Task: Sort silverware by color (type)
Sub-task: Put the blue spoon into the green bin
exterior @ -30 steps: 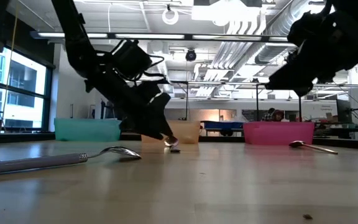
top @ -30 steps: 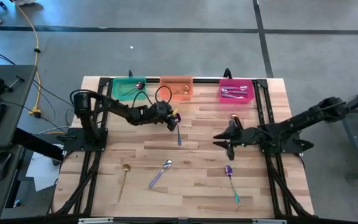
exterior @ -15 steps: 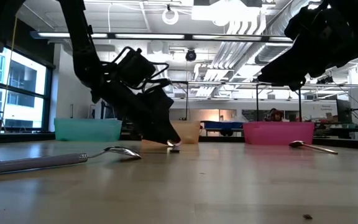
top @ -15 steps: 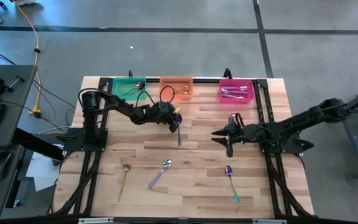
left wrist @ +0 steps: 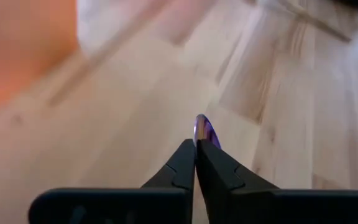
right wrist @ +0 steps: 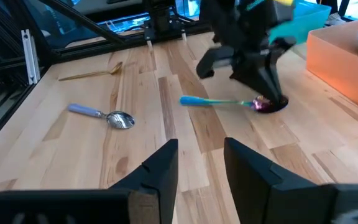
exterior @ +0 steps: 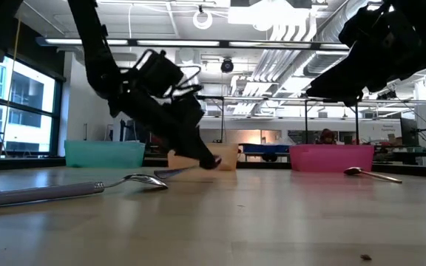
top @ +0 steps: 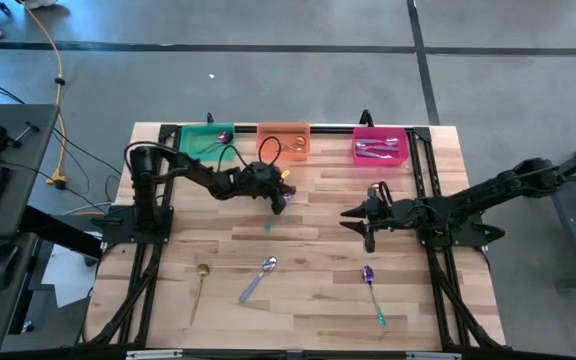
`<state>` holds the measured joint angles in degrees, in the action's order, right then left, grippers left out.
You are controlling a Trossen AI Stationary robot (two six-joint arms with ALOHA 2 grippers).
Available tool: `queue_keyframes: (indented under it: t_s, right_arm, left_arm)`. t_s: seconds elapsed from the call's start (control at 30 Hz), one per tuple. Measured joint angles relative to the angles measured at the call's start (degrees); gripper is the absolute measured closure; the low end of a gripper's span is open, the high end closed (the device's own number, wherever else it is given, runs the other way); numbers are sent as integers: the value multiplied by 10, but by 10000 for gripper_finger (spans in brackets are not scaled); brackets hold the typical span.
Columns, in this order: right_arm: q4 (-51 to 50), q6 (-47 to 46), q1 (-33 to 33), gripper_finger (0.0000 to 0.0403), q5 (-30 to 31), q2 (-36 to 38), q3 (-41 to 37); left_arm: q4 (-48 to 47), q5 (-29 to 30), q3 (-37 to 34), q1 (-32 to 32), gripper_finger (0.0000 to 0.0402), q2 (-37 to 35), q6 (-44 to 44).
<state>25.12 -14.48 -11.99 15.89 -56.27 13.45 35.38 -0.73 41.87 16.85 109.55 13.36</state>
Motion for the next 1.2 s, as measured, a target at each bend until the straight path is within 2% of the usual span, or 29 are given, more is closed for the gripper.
queue_keyframes:
  t_s: [0.17, 0.43, 0.6, 0.73, 0.87, 1.0, 1.2]
  right_arm:
    - [0, 0, 0, 289, 0, 0, 0]
    - [-1, 6, 0, 289, 0, 0, 0]
    - [-1, 6, 0, 289, 0, 0, 0]
    - [-1, 10, 0, 289, 1, 0, 0]
    - [0, 15, 0, 289, 3, 0, 0]
    - [1, 15, 0, 289, 5, 0, 0]
    - [3, 12, 0, 289, 5, 0, 0]
  left_arm:
    - [-66, 36, 0, 17, 401, -77, -29]
    - [-317, 108, 0, 54, 401, -278, -126]
    - [-451, 170, 0, 88, 401, -398, -215]
    - [-506, 223, 0, 133, 401, -454, -295]
    - [-513, 245, 0, 187, 401, -461, -422]
    - [-475, 255, 0, 231, 401, -424, -552]
    - [-410, 255, 0, 297, 401, -351, -634]
